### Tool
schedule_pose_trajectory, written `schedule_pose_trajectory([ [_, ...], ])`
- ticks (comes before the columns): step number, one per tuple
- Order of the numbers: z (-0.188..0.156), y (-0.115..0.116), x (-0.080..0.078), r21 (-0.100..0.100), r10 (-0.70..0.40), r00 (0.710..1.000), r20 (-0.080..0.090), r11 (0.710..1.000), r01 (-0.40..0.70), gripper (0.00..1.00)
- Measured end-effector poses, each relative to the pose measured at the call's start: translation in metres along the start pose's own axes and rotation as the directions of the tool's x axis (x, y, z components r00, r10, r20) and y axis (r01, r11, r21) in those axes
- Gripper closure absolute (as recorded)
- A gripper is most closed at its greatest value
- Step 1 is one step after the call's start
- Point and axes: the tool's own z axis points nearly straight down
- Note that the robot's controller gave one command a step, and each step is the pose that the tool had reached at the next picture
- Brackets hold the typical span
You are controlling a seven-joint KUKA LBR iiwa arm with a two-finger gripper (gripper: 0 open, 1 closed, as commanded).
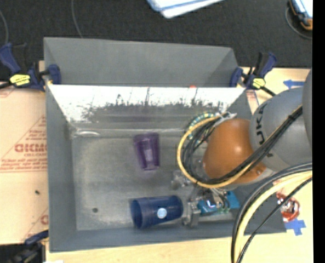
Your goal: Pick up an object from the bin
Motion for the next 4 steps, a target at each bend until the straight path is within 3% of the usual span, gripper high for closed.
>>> schedule_pose_trajectory([
  [1,0.000,0.011,-0.003,0.004,-0.061,0.998,0.001,0.998,0.061,0.00],
  [2,0.000,0.073,-0.009,-0.001,-0.061,0.998,0.007,0.998,0.061,0.00],
  [3,0.001,0.066,-0.001,0.006,-0.284,0.959,0.007,0.959,0.284,1.00],
  [4,0.001,0.066,-0.001,0.006,-0.285,0.959,0.007,0.959,0.285,1.00],
])
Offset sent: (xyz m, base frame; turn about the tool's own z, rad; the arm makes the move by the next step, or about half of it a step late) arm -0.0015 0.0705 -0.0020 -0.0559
